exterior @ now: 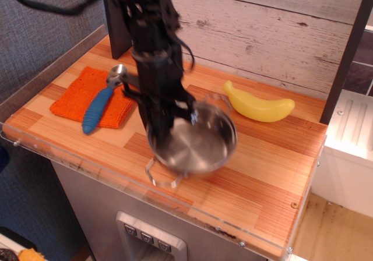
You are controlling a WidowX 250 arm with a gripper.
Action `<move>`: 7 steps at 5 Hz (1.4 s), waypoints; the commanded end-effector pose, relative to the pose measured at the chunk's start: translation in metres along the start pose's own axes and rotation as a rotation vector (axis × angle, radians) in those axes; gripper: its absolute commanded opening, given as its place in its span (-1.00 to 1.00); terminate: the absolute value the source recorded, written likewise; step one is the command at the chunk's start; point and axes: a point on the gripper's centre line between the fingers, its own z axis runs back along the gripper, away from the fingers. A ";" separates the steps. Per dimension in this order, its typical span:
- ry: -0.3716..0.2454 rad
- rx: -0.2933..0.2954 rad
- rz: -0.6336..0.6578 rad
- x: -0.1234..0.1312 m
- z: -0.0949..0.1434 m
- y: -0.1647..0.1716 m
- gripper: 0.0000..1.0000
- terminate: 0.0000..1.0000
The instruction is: Move silver pot between orange cloth and banana.
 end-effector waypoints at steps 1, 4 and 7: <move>-0.078 0.024 0.147 0.044 0.023 0.066 -1.00 -1.00; -0.022 0.073 0.198 0.087 -0.015 0.080 -1.00 -1.00; -0.010 0.090 0.178 0.083 -0.029 0.072 1.00 -1.00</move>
